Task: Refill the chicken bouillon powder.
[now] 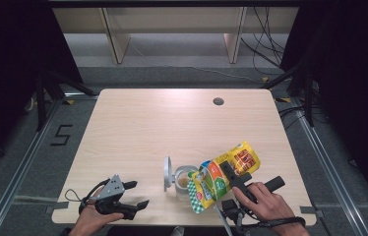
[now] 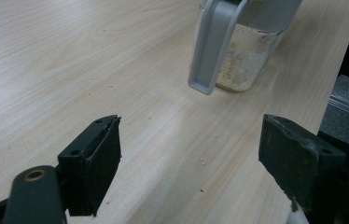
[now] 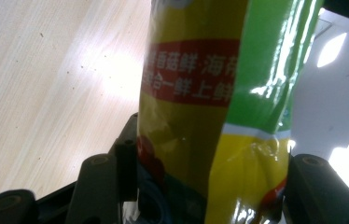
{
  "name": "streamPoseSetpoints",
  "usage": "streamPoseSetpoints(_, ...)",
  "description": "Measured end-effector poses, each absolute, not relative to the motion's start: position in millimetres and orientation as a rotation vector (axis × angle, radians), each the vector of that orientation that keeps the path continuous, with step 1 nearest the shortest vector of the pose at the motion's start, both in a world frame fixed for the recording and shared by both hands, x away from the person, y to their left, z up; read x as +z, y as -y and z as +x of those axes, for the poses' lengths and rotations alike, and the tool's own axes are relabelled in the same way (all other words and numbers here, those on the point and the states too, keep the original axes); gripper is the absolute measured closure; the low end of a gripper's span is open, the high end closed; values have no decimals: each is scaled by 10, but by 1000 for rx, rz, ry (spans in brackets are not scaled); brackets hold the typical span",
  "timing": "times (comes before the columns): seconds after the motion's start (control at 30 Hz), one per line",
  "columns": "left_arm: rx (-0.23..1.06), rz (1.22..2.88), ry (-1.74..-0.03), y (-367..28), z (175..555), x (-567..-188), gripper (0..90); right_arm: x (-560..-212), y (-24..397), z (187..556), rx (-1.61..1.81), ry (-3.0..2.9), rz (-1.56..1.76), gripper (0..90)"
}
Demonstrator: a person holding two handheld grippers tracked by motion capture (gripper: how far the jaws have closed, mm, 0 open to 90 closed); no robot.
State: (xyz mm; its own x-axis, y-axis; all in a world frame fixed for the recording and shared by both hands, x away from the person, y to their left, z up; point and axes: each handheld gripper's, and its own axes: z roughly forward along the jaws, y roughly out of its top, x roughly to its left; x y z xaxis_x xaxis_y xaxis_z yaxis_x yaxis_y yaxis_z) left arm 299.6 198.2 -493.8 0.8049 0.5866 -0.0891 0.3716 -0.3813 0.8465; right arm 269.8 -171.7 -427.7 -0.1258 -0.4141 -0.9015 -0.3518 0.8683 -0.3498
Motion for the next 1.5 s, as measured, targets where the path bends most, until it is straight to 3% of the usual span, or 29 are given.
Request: streamPoseSetpoints(1.5,278,2016,-713,-1980,3001,-4942,204,-4261,1726,2690,-85,-1721,-601,494)
